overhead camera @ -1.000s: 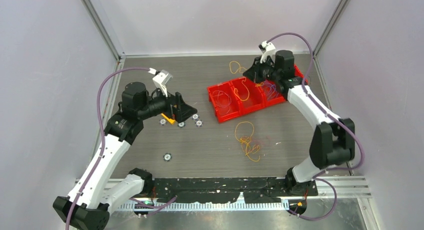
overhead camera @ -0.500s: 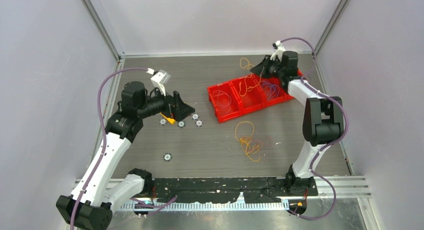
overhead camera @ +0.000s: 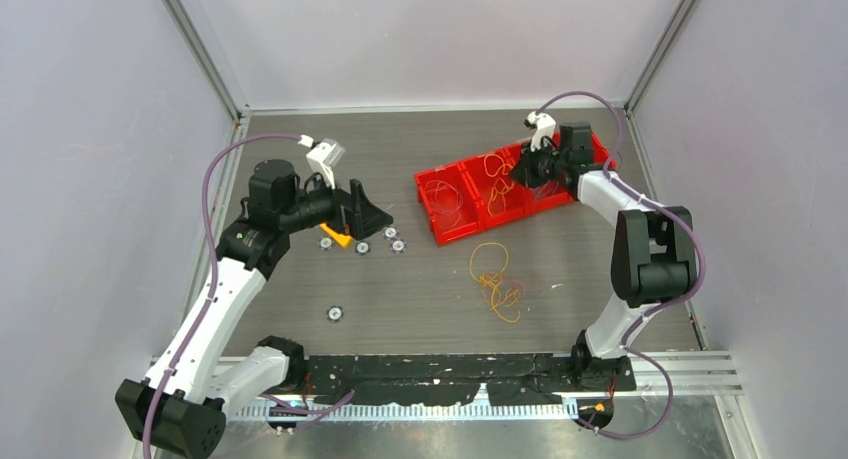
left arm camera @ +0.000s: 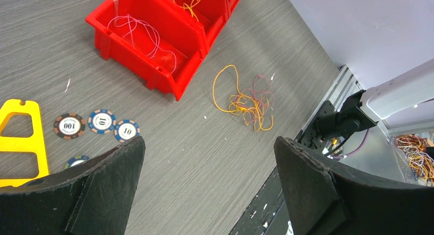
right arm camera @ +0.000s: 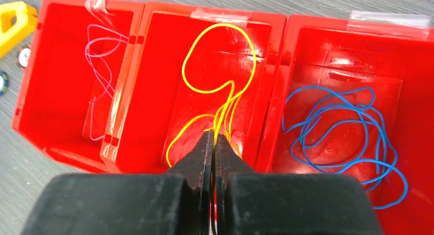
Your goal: Untangle the cables
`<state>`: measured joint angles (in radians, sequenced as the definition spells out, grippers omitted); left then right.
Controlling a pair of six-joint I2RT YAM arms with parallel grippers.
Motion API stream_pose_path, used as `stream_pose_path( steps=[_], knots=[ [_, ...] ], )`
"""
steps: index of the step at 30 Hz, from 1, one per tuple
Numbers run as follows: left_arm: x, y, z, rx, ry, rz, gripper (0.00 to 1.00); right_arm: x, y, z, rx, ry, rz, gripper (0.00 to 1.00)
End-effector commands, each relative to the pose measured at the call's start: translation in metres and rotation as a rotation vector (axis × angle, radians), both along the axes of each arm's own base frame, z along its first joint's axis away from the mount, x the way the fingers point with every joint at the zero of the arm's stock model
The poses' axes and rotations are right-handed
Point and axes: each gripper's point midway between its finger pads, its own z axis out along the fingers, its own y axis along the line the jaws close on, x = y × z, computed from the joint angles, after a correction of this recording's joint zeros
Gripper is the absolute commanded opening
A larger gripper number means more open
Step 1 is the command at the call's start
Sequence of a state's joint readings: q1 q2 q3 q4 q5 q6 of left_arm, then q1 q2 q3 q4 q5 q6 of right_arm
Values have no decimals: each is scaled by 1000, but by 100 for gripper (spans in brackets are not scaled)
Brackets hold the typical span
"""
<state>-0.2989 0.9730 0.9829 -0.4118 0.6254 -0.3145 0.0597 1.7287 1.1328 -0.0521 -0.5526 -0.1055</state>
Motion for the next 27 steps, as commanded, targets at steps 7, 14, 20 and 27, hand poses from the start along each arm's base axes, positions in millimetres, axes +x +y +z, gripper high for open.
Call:
stream_pose_path(
  steps=[7, 14, 20, 27],
  knots=[
    [4, -1, 2, -15, -6, 2, 99, 14, 29, 1, -285, -64, 131, 5],
    [-3, 5, 5, 16, -31, 5, 100, 10, 44, 27, -276, -20, 175, 50],
    [-1, 15, 8, 78, -82, 30, 99, -45, 22, 90, -317, -60, 240, 88],
    [14, 32, 8, 156, -105, 126, 99, -176, 5, 56, -437, 139, 554, 92]
  ],
)
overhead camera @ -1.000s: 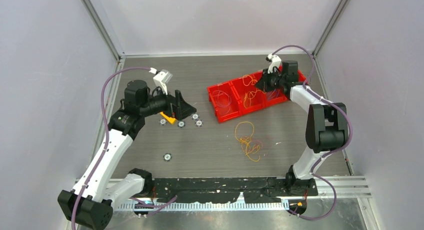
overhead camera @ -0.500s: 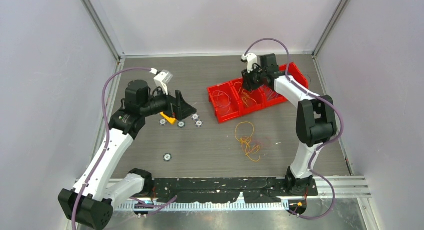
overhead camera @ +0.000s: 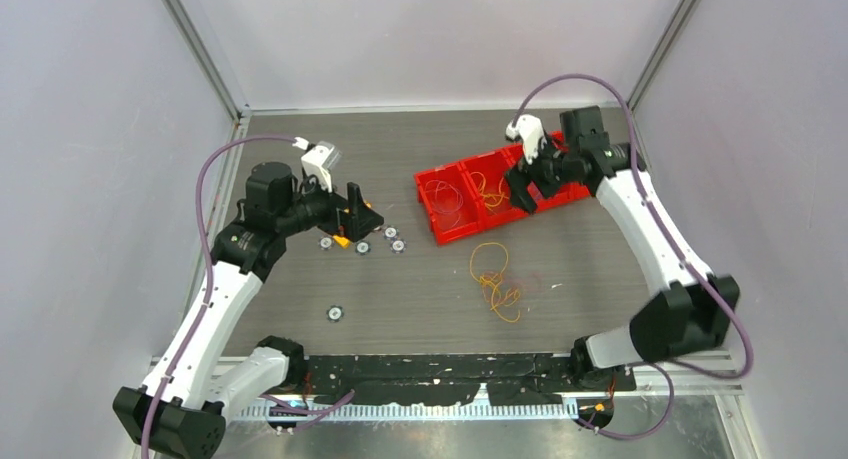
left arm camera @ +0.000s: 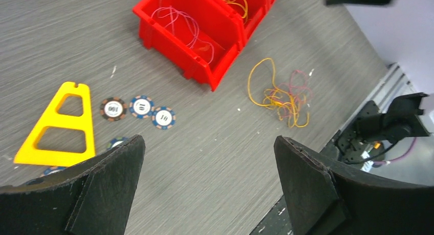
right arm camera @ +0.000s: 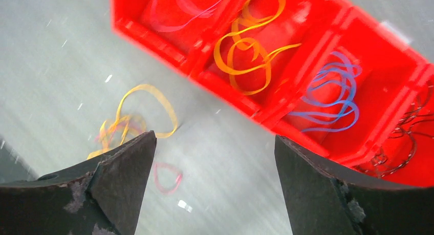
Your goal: Untangle the cables
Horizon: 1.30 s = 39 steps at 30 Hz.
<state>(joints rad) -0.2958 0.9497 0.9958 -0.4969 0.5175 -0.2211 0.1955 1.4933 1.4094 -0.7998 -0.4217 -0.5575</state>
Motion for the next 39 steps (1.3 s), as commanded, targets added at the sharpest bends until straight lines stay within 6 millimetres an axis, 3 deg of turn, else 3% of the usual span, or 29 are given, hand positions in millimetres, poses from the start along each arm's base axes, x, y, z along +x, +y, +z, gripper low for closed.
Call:
stream_pose_path(
  steps=[1, 4, 6, 10, 13, 16, 19, 21, 23, 24, 25, 26, 27, 28, 33, 35, 38, 39],
  knots=[
    [8, 12, 18, 56, -69, 36, 100, -97, -5, -35, -115, 192, 217, 92],
    [3, 6, 19, 51, -60, -23, 99, -124, 5, -65, -152, 234, 283, 90],
    [-5, 1, 22, 30, -73, -74, 100, -128, 15, -78, -179, 215, 312, 89],
    [-17, -6, 24, -28, -110, -114, 100, -102, 30, -104, -225, 172, 264, 85],
    [-24, -9, 24, -63, -106, -129, 100, -69, 22, -121, -323, 122, 181, 84],
    [-28, -10, 23, -84, -90, -127, 100, -55, 18, -142, -375, 129, 156, 84],
    [-27, -9, 22, -93, -91, -117, 100, -45, 27, -152, -349, 115, 140, 84],
    [-24, -8, 22, -99, -96, -91, 100, -43, 35, -159, -319, 119, 149, 77],
    [-20, -5, 21, -101, -90, -53, 100, -46, 42, -161, -279, 128, 173, 55],
    [-19, -4, 22, -98, -95, -45, 100, -49, 48, -158, -246, 131, 194, 33],
    [-20, -2, 22, -89, -106, -44, 100, -53, 50, -154, -231, 138, 207, 24],
    [-21, -1, 23, -76, -119, -52, 100, -58, 58, -140, -180, 123, 236, 11],
    [-23, -1, 22, -59, -134, -66, 100, -65, 60, -130, -155, 125, 252, 8],
    [-26, 0, 21, -45, -144, -84, 100, -72, 70, -105, -78, 89, 291, 6],
    [-44, -14, 8, -18, -160, -273, 100, -116, 102, 24, 241, -91, 431, 5],
    [-48, -23, 6, -28, -161, -325, 100, -132, 111, 61, 325, -132, 483, 6],
    [-52, -42, 16, -49, -204, -404, 99, -148, 122, 97, 373, -155, 538, 5],
    [-53, -48, 22, -51, -219, -424, 100, -150, 124, 100, 384, -146, 544, 5]
  ],
)
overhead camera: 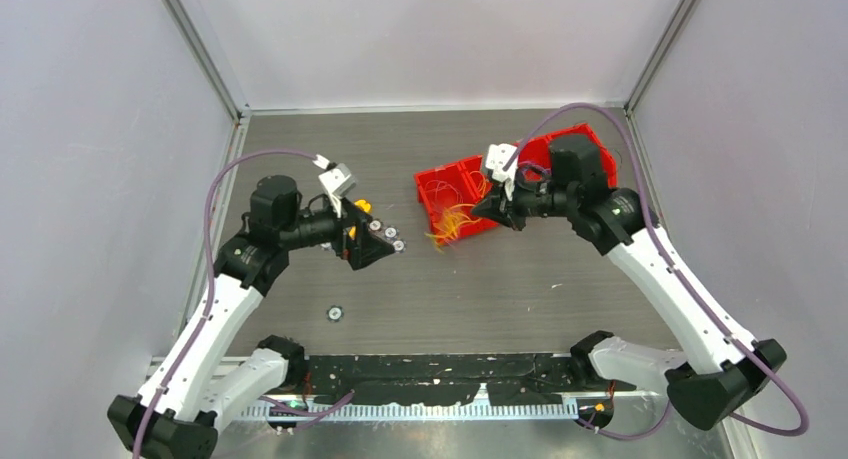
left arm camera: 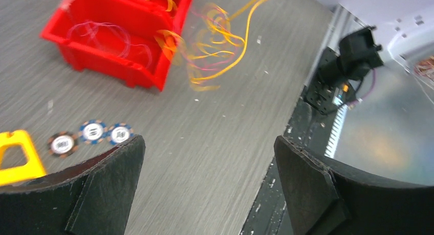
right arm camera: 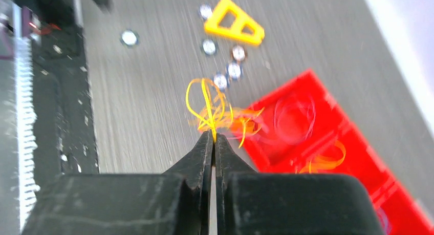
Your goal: Untangle the cables
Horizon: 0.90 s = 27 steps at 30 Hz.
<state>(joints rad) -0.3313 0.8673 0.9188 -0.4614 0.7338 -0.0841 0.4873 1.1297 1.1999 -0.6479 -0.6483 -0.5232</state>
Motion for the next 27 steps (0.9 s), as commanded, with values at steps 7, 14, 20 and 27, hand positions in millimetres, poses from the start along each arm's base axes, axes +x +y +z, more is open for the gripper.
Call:
stream_pose_path(
  steps=[7, 14, 20, 27],
  knots=[
    [-14, -59, 58, -62, -210, -225, 100, -47, 41, 73, 168, 48, 203, 5],
    [-33, -103, 61, -72, -172, -345, 91, -64, 58, 92, 222, 45, 263, 6],
    [-37, -113, 50, -42, -110, -359, 25, -70, 51, 86, 220, 18, 254, 5],
    [-21, -107, 75, -231, 75, -169, 0, -34, 40, 65, 252, 18, 26, 77]
  ],
)
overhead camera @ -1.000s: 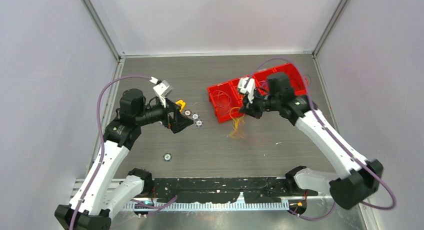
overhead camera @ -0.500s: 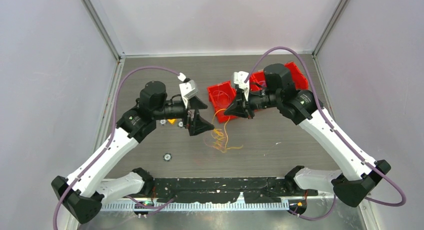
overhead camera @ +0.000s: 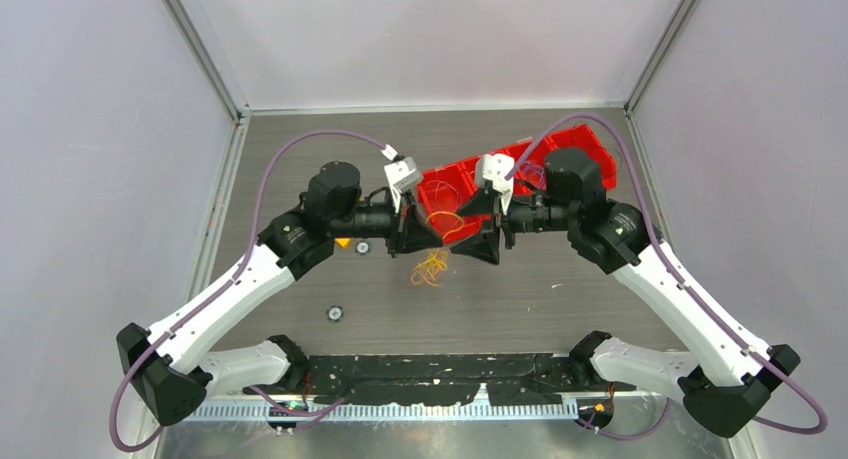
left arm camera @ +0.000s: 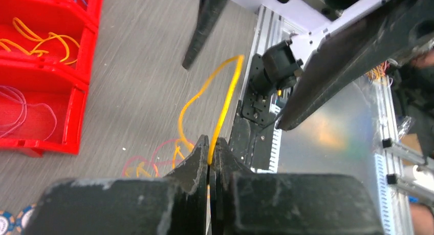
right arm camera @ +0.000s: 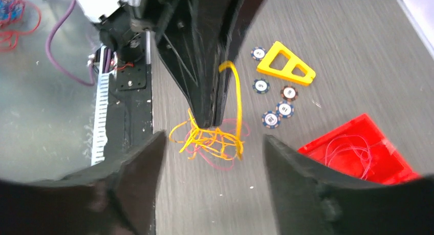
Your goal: Untangle the cables
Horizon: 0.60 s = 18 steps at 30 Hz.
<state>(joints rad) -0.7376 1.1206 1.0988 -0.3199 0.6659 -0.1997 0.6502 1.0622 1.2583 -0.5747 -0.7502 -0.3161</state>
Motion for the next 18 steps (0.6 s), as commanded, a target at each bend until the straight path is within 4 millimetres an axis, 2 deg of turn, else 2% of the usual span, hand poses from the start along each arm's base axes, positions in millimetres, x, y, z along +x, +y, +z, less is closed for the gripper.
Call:
stream_pose_path(
  steps=[1, 3, 4, 5, 6, 7, 8, 11, 13, 15, 18],
  knots=[
    [23, 8, 48, -190, 114, 193, 0, 34, -4, -3, 58, 34, -184, 90],
    [35, 17, 49, -210, 195, 283, 0, 38, -5, -8, 71, 57, -213, 98],
    [40, 20, 48, -215, 233, 323, 0, 40, -5, -5, 89, 53, -220, 99],
    [45, 24, 45, -213, 276, 372, 0, 40, -5, -10, 97, 75, -231, 97],
    [51, 28, 42, -205, 313, 428, 0, 42, -3, -2, 133, 53, -233, 96],
    [56, 31, 39, -197, 345, 481, 0, 44, -3, -5, 149, 72, -262, 96],
    [61, 34, 37, -195, 373, 529, 0, 48, 0, 3, 186, 48, -277, 95],
    [75, 45, 33, -196, 464, 670, 0, 59, 3, 9, 253, 43, -358, 96],
    [77, 46, 29, -200, 524, 708, 0, 58, 14, 12, 274, 29, -350, 97],
    [79, 48, 27, -201, 562, 735, 0, 47, 33, 22, 305, -1, -293, 99],
    [78, 49, 22, -195, 600, 752, 0, 45, 50, 28, 316, -53, -247, 90]
  ],
)
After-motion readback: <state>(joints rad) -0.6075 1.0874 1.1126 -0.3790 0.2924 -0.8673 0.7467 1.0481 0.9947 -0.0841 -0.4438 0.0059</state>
